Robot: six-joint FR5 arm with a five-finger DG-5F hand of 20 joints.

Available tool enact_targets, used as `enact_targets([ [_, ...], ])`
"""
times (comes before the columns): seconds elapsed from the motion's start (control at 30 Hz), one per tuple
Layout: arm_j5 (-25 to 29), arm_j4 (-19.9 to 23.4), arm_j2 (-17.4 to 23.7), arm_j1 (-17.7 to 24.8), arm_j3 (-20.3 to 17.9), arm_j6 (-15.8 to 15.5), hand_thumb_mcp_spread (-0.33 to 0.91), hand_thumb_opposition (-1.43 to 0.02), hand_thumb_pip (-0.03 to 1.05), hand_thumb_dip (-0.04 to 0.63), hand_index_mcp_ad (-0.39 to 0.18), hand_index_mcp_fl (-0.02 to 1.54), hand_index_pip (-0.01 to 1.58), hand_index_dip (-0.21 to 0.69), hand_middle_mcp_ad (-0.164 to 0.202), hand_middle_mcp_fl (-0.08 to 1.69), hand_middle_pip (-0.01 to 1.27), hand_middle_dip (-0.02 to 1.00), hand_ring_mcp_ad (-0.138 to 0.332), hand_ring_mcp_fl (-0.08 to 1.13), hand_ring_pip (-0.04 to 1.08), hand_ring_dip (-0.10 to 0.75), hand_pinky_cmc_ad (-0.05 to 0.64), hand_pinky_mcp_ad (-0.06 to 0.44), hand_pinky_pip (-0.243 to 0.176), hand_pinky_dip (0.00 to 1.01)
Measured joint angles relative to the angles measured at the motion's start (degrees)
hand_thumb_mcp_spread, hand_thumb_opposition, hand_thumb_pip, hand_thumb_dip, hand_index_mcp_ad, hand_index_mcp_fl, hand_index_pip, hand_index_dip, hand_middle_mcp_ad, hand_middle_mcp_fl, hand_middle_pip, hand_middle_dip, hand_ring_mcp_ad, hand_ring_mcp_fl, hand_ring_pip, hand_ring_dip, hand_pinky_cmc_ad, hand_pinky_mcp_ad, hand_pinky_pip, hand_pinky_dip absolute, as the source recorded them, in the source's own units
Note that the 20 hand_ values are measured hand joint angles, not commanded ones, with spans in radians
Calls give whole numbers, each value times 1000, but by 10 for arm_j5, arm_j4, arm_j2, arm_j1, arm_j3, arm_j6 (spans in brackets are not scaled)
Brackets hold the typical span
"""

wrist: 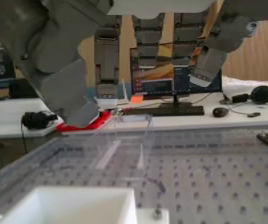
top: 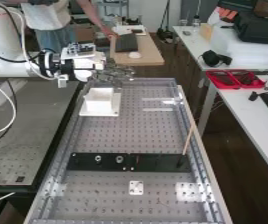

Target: Grab the smaller nut and place it in the white container

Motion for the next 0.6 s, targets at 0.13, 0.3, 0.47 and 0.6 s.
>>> enact_targets([
  [0.13,-18,-42,17,-37,51,19,246,-792,813,220,-136,3,1075,-103,84,3,120,239,166,0,162,122,347,246,-98,747],
  [0.3,-40,-114,18,-77,112,18,176,-775,651,188,-136,2,529,-77,84,3,120,239,166,2,117,126,349,276,-105,747],
  [0.47,-56,-190,12,-123,180,5,129,-761,620,147,-133,3,304,94,86,3,120,239,173,0,89,126,368,305,-124,733],
  [0.6,-61,-216,7,-141,200,-9,131,-761,590,136,-117,35,178,175,84,3,120,239,176,0,87,126,367,314,-126,721],
])
